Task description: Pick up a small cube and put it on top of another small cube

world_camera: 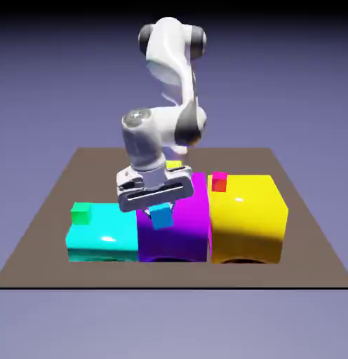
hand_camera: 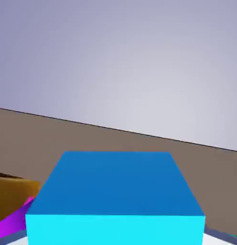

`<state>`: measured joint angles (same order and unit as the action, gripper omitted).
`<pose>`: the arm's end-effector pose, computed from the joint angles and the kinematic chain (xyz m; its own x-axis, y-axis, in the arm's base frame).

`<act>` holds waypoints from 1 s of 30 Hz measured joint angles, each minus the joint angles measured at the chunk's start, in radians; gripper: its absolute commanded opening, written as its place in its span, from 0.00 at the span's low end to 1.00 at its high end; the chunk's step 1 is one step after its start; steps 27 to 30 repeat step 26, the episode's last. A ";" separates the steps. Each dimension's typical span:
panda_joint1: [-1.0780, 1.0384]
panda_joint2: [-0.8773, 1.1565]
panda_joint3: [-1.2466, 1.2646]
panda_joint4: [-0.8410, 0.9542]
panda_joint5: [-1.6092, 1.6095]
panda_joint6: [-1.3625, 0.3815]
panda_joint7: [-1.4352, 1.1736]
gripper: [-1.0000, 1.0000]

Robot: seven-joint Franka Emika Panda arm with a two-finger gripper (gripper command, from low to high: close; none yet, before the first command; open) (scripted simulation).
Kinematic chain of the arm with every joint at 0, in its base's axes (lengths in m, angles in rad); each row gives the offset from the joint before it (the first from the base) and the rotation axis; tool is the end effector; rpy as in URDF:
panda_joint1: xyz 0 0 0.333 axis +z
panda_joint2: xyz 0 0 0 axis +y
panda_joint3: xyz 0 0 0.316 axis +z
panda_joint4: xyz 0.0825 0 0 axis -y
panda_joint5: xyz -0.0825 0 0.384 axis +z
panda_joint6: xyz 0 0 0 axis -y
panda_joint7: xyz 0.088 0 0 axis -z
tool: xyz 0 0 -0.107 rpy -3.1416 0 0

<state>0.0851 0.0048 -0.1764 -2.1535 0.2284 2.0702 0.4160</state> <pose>0.5272 -0.0364 0.3912 0.8057 -0.5688 -0.1656 -0.5896 -0.7968 -0.1320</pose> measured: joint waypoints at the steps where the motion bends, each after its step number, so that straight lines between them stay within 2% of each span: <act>1: -0.011 -0.036 0.021 -0.009 0.003 -0.016 0.014 0.00; 14: 0.044 -0.461 0.425 -0.257 -0.092 -0.346 0.432 0.00; 19: 0.051 -0.437 0.441 -0.402 -0.078 -0.177 0.429 0.00; 20: 0.052 -0.434 0.443 -0.416 -0.077 -0.160 0.429 1.00; 22: 0.052 -0.434 0.443 -0.416 -0.080 -0.160 0.430 1.00; 26: 0.045 -0.459 0.426 -0.272 -0.093 -0.329 0.432 1.00; 30: 0.045 -0.459 0.426 -0.272 -0.093 -0.329 0.432 1.00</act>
